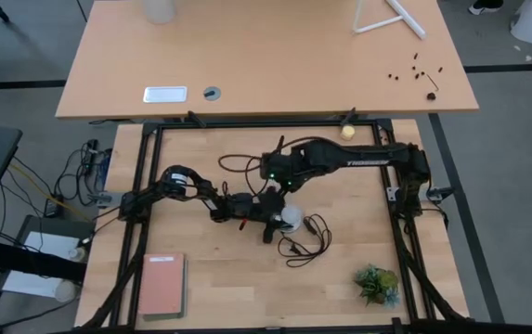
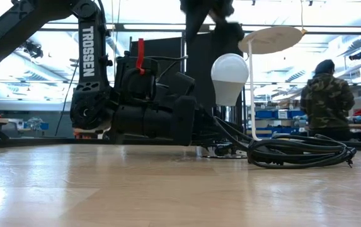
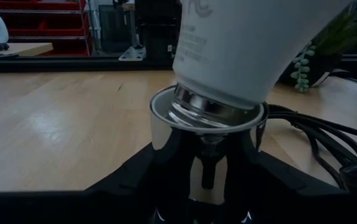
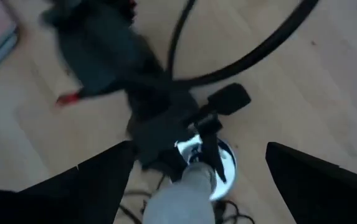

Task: Screw lightbulb
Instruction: Insert the white lightbulb into the silver lamp

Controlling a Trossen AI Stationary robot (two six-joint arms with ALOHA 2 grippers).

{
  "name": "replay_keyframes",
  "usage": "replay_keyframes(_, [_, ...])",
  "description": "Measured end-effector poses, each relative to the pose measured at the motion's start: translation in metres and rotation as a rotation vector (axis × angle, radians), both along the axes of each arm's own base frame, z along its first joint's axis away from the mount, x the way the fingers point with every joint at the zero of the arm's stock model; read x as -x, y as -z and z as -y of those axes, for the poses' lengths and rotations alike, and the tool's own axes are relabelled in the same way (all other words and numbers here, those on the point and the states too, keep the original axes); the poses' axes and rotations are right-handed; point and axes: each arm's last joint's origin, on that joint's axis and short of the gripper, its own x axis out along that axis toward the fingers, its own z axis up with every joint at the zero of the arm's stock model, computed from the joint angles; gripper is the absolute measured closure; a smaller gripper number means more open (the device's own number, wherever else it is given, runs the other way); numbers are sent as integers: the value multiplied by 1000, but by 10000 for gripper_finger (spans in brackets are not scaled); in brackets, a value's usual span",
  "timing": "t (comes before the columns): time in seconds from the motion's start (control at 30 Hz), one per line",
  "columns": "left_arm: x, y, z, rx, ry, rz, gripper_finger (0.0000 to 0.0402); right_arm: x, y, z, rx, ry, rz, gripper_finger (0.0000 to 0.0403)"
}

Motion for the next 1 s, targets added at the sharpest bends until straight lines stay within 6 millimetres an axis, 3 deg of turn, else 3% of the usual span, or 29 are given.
replay_keyframes(0.13, [0, 0, 0, 0, 0, 0, 213, 8, -18, -20, 69, -163, -28, 34])
replay_keyframes(0.43, [0, 0, 0, 5, 2, 3, 213, 16, -17, -63, 399, -705, -128, 55])
replay_keyframes(0.63, [1, 0, -1, 19, 3, 3, 213, 18, -16, -61, 382, -755, -154, 56])
replay_keyframes(1.0, [1, 0, -1, 26, -3, 2, 213, 4, 21, -63, 338, -970, -323, 46])
